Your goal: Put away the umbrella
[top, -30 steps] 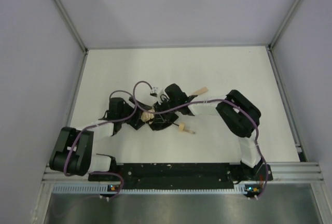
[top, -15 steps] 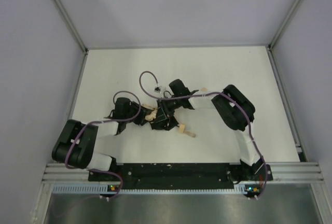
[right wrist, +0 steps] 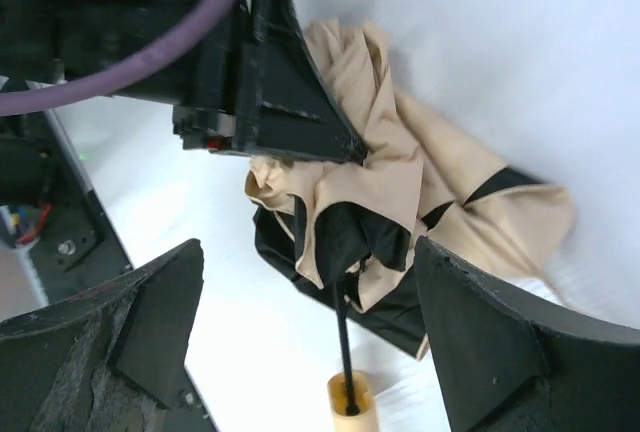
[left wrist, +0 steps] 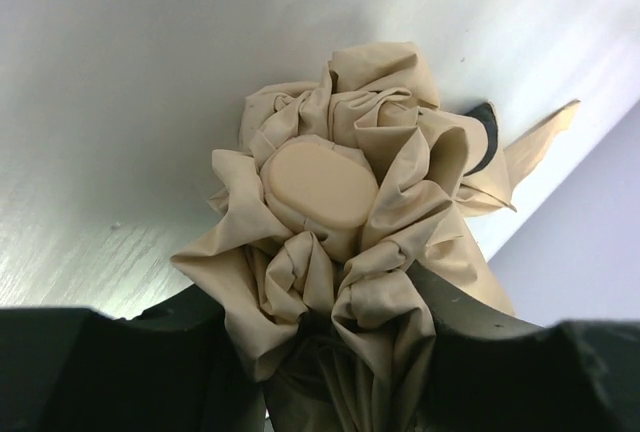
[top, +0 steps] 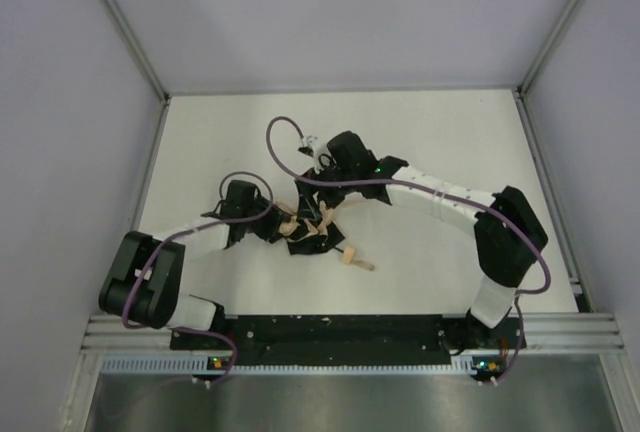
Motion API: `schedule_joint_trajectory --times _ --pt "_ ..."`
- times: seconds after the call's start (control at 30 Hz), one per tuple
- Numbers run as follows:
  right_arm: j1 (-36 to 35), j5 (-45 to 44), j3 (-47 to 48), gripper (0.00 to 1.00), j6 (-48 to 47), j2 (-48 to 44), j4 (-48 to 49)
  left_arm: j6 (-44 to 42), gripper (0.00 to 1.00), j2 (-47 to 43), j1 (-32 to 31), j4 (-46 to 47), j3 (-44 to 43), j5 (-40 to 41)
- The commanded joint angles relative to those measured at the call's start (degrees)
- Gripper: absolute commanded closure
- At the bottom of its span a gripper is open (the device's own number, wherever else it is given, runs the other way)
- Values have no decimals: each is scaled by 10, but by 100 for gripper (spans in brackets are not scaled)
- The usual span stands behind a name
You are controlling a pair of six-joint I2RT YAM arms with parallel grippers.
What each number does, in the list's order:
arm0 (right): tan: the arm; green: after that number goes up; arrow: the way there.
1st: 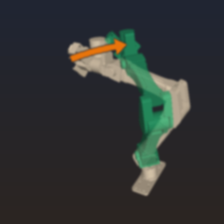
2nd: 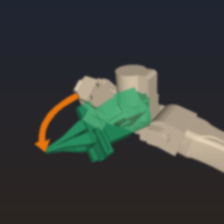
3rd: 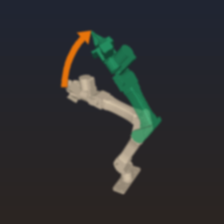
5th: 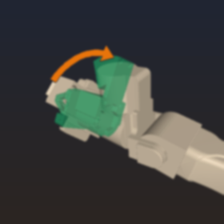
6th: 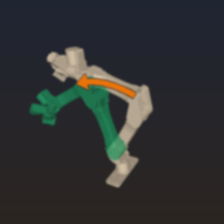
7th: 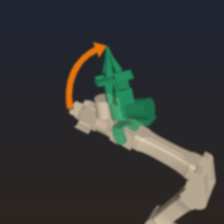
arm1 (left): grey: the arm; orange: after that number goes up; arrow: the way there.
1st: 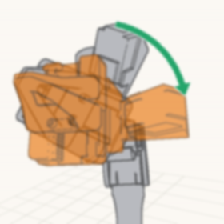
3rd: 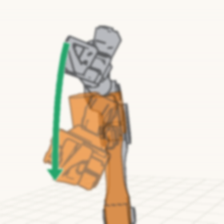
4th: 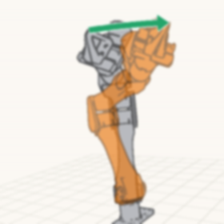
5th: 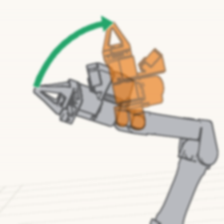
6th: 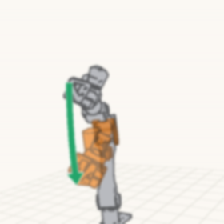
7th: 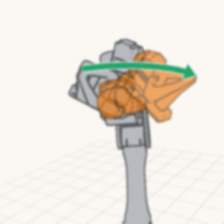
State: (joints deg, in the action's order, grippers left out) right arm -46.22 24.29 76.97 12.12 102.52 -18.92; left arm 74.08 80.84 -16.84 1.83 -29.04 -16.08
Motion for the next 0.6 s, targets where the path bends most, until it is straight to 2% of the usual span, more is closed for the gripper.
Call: schedule_joint_trajectory --times 0.0,0.2,0.47,0.57 --pt "-56 -148 -31 16 -137 -46 46 -38 100 31 -1 -193 -22 40" --pt "-99 -208 -35 16 -223 14 118 -30 100 48 -1 -254 -52 41" --pt "-139 -226 -40 20 -223 68 165 9 100 78 -1 -297 -78 18" --pt "-159 -305 -43 24 -216 91 168 18 100 85 -2 -308 -90 11"
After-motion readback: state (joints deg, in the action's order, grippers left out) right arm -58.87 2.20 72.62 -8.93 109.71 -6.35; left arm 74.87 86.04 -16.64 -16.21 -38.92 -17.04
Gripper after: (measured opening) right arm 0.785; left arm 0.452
